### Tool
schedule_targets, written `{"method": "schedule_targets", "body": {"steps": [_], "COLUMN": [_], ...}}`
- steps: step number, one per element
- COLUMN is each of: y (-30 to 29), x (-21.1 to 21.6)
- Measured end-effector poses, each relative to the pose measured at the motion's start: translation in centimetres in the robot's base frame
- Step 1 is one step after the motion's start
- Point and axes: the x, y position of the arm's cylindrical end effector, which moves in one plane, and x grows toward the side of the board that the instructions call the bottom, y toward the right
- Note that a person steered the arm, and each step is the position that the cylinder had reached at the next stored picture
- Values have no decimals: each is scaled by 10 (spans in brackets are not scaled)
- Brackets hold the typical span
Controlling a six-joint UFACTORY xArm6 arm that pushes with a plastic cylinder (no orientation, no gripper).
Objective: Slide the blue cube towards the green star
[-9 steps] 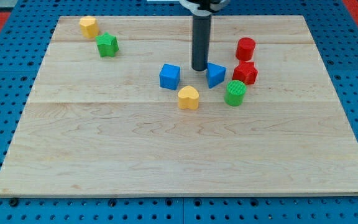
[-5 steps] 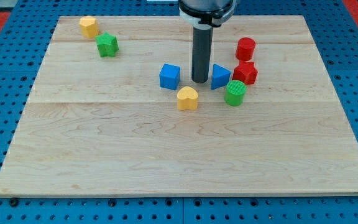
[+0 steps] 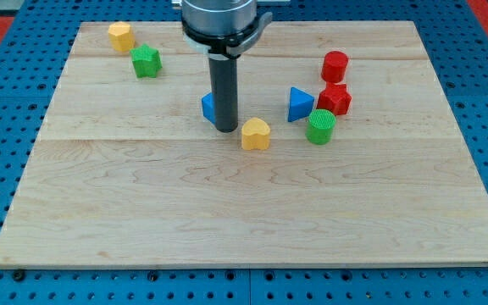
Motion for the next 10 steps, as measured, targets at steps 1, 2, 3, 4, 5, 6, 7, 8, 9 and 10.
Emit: {"method": "schedule_targets", "body": {"steps": [1, 2, 3, 4, 5, 6, 7, 8, 9, 10], "y": [-1, 0, 4, 29, 25, 8, -7, -17, -36, -43], "x": [-13, -35, -49, -56, -71, -72, -71, -71, -71, -70]}}
